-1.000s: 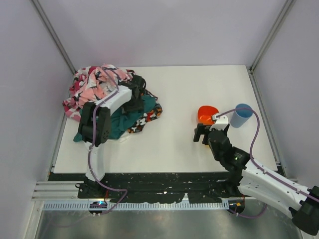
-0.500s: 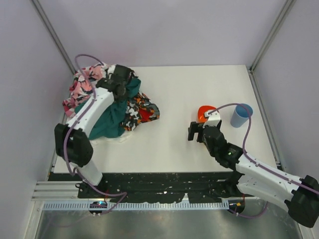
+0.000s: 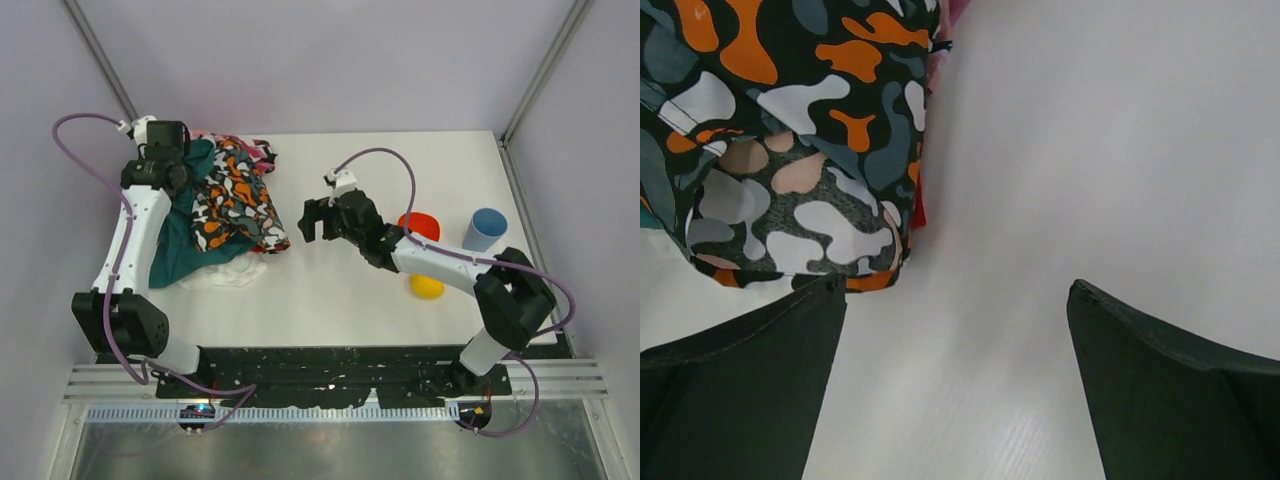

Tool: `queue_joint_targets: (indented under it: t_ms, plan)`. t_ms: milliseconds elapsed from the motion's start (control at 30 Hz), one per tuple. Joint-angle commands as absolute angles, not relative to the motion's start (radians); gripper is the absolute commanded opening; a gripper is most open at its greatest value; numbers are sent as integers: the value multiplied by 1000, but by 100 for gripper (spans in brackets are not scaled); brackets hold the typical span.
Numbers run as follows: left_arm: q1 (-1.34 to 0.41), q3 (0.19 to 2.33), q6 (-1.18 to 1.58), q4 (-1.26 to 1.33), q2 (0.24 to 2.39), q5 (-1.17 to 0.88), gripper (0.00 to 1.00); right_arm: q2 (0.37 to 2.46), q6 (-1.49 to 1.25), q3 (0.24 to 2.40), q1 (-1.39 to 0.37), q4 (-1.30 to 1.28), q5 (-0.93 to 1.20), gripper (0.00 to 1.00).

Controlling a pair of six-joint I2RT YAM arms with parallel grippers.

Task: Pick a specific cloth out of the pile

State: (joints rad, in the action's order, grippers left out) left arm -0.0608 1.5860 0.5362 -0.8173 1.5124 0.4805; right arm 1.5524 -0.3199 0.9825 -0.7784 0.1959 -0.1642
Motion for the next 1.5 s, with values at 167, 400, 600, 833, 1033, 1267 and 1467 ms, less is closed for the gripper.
queue_joint_targets:
  t_ms: [167, 400, 600, 833, 1033, 1267, 1467]
  plan:
    - [32, 1627, 491, -799, 1416, 500, 0, 1623, -359, 1055, -813, 318, 28, 95]
    - [104, 1664, 471, -758, 1267, 476, 0, 1638, -368, 1101, -812, 282, 3, 95]
    - [110, 1749, 433, -767, 1247, 526, 0, 1684, -364, 1140, -813, 272, 14, 95]
    - [141, 1900, 390, -807, 1292, 532, 0, 1770, -341, 1235, -811, 250, 43, 95]
    - [140, 1936, 402, -833, 1341, 477, 0, 1877, -347, 1299, -818, 221, 81, 96]
    - [141, 1844, 440, -792, 1379, 433, 0, 1985, -333, 1319, -899, 190, 107, 96]
    - [141, 1841, 460, -804, 1450, 431, 0, 2062, -330, 1328, -977, 215, 130, 99]
